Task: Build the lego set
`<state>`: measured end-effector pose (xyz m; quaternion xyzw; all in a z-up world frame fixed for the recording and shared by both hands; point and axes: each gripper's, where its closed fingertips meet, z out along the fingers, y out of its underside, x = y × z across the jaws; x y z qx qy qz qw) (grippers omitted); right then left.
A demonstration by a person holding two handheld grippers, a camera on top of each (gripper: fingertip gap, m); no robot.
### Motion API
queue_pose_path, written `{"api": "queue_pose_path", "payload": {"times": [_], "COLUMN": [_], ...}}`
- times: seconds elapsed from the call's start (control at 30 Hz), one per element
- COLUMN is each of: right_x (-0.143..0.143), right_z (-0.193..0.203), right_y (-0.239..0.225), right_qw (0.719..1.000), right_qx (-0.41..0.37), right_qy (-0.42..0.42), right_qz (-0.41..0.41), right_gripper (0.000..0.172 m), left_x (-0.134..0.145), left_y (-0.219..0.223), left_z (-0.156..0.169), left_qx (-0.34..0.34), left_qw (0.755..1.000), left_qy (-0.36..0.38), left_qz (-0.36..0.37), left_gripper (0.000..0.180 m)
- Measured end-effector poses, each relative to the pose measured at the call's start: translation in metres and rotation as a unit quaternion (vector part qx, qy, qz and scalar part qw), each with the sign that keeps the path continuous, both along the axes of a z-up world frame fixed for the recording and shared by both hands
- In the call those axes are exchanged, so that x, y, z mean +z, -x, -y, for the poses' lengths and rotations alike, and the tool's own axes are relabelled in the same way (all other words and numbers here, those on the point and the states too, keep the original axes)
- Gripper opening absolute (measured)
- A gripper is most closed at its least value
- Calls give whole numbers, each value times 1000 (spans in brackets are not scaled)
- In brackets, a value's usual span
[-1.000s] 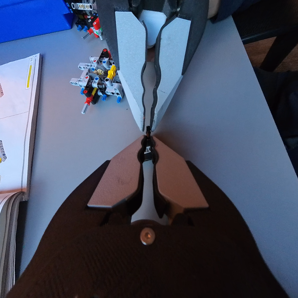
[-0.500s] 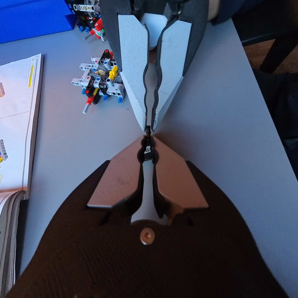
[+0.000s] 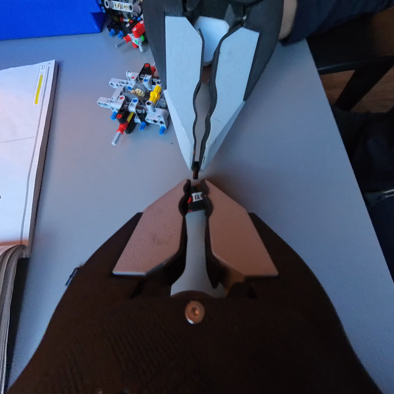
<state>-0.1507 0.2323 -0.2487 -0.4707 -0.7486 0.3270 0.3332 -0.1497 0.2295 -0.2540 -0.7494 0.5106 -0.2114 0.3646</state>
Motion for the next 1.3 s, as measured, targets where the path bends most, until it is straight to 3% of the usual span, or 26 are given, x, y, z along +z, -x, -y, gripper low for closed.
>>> {"api": "queue_pose_path", "payload": {"times": [0.13, 0.33, 0.73, 1.3], "right_x": [-4, -14, -16, -19], "right_z": [-5, 2, 4, 7], "right_y": [-2, -3, -2, 3], "right_qw": [999, 999, 998, 992], "right_qx": [-13, 3, 7, 24], "right_qy": [30, 28, 37, 78], "right_qz": [20, 47, 59, 97], "right_gripper": [1, 1, 1, 0], "left_x": [-3, -12, -14, -15], "left_y": [9, 6, 12, 11], "left_z": [-3, 2, -3, -2], "left_qx": [16, 12, 24, -1], "left_qw": [1000, 999, 998, 999], "left_qy": [5, 18, 12, 18], "left_qz": [-16, -46, -60, -26], "left_gripper": [25, 32, 34, 29]}}
